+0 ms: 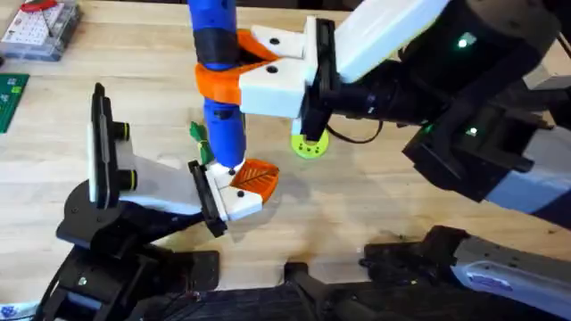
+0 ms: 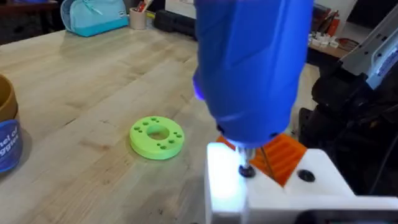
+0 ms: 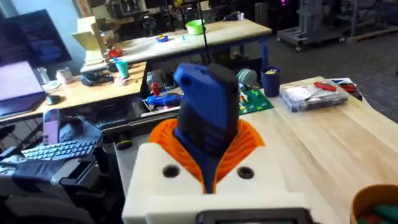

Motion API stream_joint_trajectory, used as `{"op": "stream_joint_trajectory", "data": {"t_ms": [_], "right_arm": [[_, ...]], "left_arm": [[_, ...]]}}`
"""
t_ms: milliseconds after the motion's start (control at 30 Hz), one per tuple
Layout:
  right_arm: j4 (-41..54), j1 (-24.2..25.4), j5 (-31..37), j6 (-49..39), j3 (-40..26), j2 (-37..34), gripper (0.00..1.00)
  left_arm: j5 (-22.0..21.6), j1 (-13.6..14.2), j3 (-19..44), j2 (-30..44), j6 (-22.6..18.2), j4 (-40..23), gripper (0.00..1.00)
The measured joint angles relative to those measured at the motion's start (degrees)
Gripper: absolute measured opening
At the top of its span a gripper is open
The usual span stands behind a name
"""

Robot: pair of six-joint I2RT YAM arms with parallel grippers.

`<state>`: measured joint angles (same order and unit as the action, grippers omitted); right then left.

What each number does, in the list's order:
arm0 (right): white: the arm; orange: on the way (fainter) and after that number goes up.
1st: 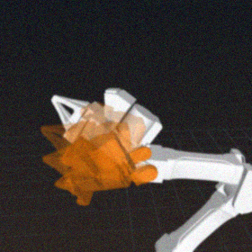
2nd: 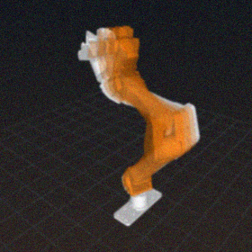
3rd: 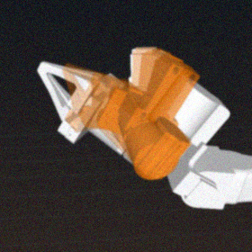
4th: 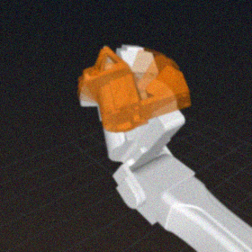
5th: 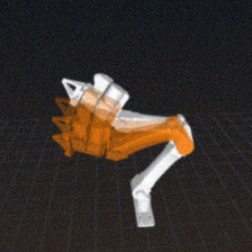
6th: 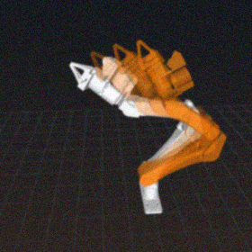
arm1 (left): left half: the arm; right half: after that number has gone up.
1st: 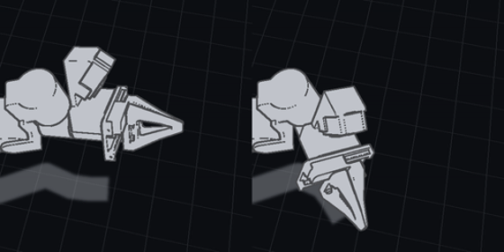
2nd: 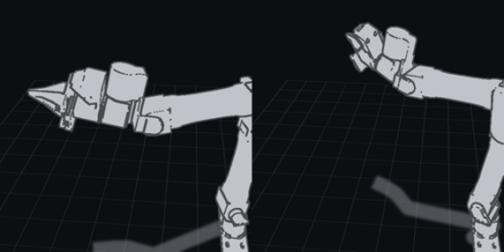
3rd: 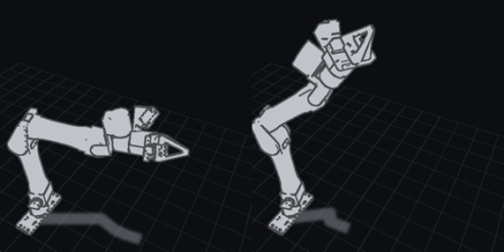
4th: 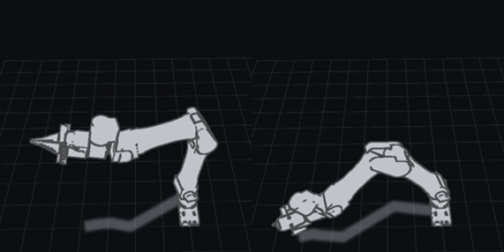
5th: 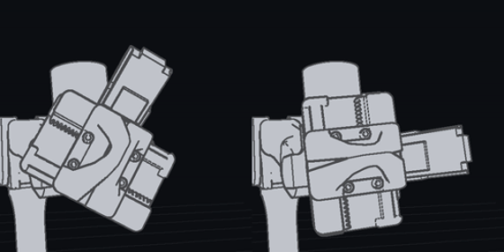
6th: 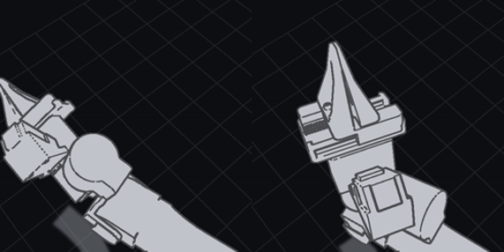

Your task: Pick up the gripper from the table and insert it into the empty holder that is missing its gripper. Then pick up a screw, insert it into the mounting hole, and use the screwdriver to tighten it. Finally, clean up the table by picking up the vegetable and placing it into the bucket.

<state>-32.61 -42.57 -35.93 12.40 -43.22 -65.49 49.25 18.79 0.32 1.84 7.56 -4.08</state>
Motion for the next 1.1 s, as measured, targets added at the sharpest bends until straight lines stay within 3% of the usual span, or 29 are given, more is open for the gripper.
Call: {"op": "stream_joint_trajectory", "data": {"t_ms": [433, 700, 933, 1100], "right_arm": [[0.6, 1.4, -1.2, 0.0, 0.7, 2.3, 0.037], [-9.5, 2.8, 1.0, 0.0, 0.7, 4.8, 0.037], [-5.9, 3.5, 2.8, 0.1, 0.7, 4.1, 0.038], [0.2, 8.2, 4.1, 0.0, 0.7, 4.0, 0.037]], "left_arm": [[0.0, 0.0, 0.0, 0.0, -0.5, 0.1, 0.013], [-0.2, 0.0, 0.0, 0.0, -0.7, 0.0, 0.013], [-0.2, 0.0, 0.0, 0.0, -0.7, 0.0, 0.013], [-0.2, 0.0, 0.0, 0.0, -0.7, 0.0, 0.013]]}}
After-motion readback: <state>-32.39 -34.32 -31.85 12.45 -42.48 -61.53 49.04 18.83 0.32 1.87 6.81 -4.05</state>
